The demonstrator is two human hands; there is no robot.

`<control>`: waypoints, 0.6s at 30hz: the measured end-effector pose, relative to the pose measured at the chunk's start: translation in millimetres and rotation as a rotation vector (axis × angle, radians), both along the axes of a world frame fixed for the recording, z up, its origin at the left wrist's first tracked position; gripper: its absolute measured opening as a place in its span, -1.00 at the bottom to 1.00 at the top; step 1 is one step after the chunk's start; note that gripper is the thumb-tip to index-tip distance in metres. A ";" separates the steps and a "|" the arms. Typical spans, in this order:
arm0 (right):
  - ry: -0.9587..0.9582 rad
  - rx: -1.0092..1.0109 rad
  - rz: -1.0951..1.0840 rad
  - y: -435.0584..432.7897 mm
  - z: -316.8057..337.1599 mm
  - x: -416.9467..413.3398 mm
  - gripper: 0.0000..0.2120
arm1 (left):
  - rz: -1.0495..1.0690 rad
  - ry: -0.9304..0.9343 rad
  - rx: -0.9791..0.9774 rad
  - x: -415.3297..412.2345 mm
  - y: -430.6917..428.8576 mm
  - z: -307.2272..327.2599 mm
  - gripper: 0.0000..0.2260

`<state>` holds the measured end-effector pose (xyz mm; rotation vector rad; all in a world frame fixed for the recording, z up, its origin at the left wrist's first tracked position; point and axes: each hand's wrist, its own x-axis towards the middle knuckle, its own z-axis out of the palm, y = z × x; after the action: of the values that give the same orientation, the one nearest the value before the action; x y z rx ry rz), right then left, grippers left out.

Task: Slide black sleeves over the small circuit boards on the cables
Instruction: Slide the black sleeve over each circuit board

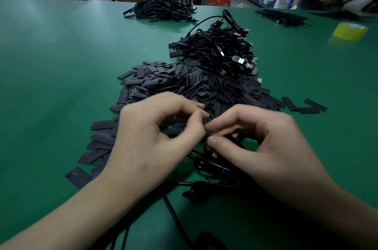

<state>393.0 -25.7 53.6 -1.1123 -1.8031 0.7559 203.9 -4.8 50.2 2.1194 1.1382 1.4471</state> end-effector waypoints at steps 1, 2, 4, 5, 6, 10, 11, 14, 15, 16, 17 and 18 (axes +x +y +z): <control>0.000 0.007 -0.009 0.2 -0.5 -0.4 -0.83 | 0.003 0.010 0.021 -0.8 0.9 1.0 -0.91; 0.014 0.007 -0.022 0.4 -0.9 0.0 -0.83 | -0.011 0.025 0.032 -1.7 1.0 1.7 -0.90; 0.033 0.019 -0.059 2.3 -0.1 2.3 -0.83 | -0.086 0.033 -0.004 -3.5 0.2 1.3 -0.80; 0.029 0.033 -0.079 3.4 0.7 3.6 -0.83 | -0.123 0.040 -0.032 -4.6 -0.1 -0.2 -0.70; 0.019 0.047 -0.093 4.0 1.2 4.7 -0.83 | -0.144 0.049 -0.059 -5.5 -0.3 -1.8 -0.59; -0.044 0.081 -0.058 2.0 3.3 5.1 -0.83 | -0.135 -0.073 -0.157 -6.5 2.5 -4.7 -0.45; -0.049 0.084 -0.047 1.3 3.1 4.9 -0.83 | -0.143 -0.096 -0.158 -6.8 2.6 -5.1 -0.45; -0.048 0.112 -0.031 0.4 3.0 5.5 -0.82 | -0.167 -0.134 -0.139 -5.4 1.0 -5.0 -0.49; -0.035 0.118 -0.024 0.2 3.3 5.2 -0.82 | -0.174 -0.148 -0.131 -5.2 1.2 -5.0 -0.50; -0.014 0.119 -0.019 -0.2 3.7 4.9 -0.82 | -0.178 -0.152 -0.125 -4.4 0.4 -2.8 -0.51; 0.007 0.118 -0.015 -0.7 4.4 4.8 -0.84 | -0.173 -0.153 -0.111 -3.7 0.2 -2.5 -0.52; 0.020 0.119 -0.014 -1.1 5.3 4.6 -0.86 | -0.165 -0.156 -0.104 -3.1 -0.8 -0.3 -0.53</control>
<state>397.6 -26.8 58.8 -1.0347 -1.7973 0.6402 200.7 -5.7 49.9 1.9430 0.9372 1.4179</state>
